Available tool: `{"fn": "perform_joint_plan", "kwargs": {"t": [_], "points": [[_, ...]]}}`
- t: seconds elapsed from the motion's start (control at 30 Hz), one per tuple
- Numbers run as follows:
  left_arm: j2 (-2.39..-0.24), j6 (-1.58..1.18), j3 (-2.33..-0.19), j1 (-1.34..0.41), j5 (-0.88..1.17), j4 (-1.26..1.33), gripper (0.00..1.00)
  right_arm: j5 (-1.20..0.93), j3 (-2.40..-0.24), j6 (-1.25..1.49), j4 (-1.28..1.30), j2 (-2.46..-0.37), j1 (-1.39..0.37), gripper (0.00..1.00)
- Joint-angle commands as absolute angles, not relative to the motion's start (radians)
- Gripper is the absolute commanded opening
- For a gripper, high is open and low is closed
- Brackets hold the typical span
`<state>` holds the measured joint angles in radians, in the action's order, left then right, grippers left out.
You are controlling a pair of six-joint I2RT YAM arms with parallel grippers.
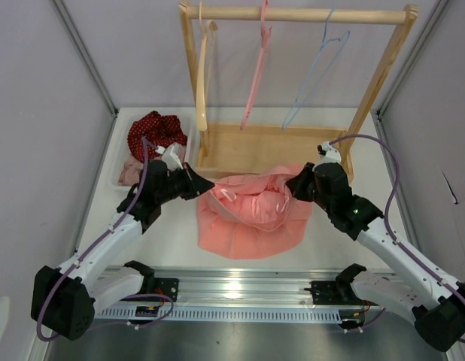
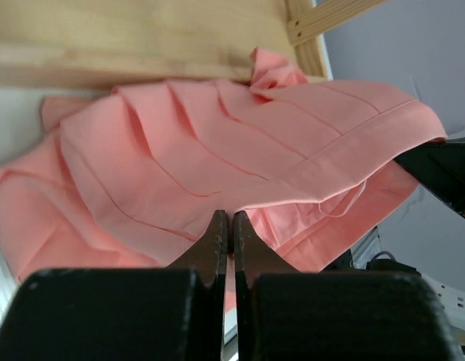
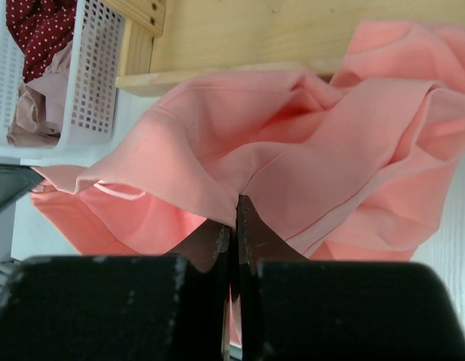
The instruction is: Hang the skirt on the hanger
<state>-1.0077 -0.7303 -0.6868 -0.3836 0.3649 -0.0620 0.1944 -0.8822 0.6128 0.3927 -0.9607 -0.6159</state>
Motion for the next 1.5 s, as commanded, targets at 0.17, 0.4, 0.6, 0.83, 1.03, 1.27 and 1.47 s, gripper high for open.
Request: {"fn": "perform_joint_plan", "kwargs": {"t": [0.17,0.4,0.6,0.83,1.03,1.27,1.47], "points": [[-1.038,-0.822,-0.514,-0.436,0.301,0.081,0.00,0.042,-0.654,0.722,0.229,-0.897,-0.557,0.00],[-1.146,-0.842,-0.466,-0.471,0.223,0.161,0.00,-0.040,-0.557,0.739,0.137,-0.979,-0.522,0.00],[-1.233,-0.842,-0.471,-0.479,0.143,0.193,0.00,-0.118,-0.511,0.733,0.049,-1.071,-0.434,0.00],[-1.308,-0.804,-0.509,-0.529,0.020,0.150,0.00,-0.081,-0.508,0.726,0.038,-1.143,-0.408,0.00],[-1.303,-0.758,-0.517,-0.564,0.018,0.175,0.00,-0.063,-0.523,0.730,0.070,-1.140,-0.434,0.13],[-1.134,-0.686,-0.549,-0.609,-0.021,0.058,0.27,0.038,-0.571,0.729,0.176,-1.092,-0.500,0.29],[-1.046,-0.632,-0.594,-0.650,-0.022,-0.101,0.37,0.084,-0.583,0.741,0.205,-1.103,-0.541,0.29]]}}
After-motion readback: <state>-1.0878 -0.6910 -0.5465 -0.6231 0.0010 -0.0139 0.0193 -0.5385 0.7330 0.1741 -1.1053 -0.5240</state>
